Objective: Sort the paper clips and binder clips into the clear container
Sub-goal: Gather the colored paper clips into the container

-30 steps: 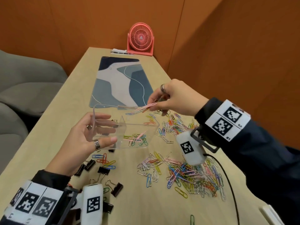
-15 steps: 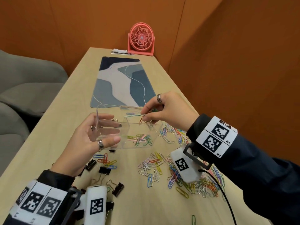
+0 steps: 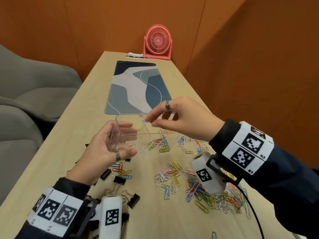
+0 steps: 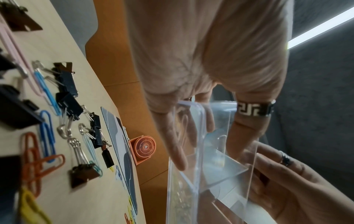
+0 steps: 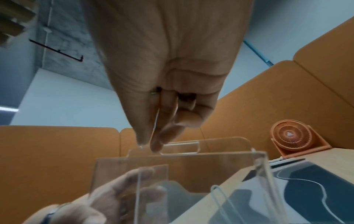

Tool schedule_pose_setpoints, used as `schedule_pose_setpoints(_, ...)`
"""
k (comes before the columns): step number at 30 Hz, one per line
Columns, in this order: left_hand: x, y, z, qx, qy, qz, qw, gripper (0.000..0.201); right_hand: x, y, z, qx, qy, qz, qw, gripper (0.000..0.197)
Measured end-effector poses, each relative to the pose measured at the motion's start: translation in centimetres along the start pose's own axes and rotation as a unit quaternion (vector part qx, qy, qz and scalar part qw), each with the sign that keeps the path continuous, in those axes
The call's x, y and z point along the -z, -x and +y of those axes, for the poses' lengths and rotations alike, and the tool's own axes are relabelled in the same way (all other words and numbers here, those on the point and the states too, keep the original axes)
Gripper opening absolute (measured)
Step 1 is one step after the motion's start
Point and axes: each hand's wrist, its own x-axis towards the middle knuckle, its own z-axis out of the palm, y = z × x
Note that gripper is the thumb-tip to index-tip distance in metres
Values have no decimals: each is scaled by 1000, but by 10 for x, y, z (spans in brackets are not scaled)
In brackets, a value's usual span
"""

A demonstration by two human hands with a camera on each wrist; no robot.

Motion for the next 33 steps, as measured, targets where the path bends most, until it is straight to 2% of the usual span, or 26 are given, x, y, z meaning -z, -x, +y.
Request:
schedule_pose_setpoints(4,0,0,1,5,2,-3,1000,59,-1,0,-18,34,51,-90,994,28)
schedule_pose_setpoints(6,0,1,2,9,3,-9,1000,61,-3,-4,-26,43,124,-143,981,36)
schedule_pose_setpoints(9,0,1,3,7,8,-16,1000,61,-9,-15,-31,33,266,-173,948,45)
schedule_pose_setpoints(16,1,1,2,9,2,-27,1000,55,-15,-34,-49,52,379,-289,878,41)
schedule_pose_setpoints(19,1,1,2,6,-1,-22,1000,57,-16,-39,-54,64,390,-317,862,37)
schedule_pose_setpoints(26,3,1,2,9,-1,-22,1000,57,-21,-42,-46,45,344,-331,878,28)
schedule_pose_setpoints(30,1,2,4,14,-9,-24,1000,58,-19,-39,-39,17,283,-307,909,22)
schedule_pose_setpoints(33,1,1,4,12,6,-11,1000,59,-11,-36,-33,14,154,-260,953,13)
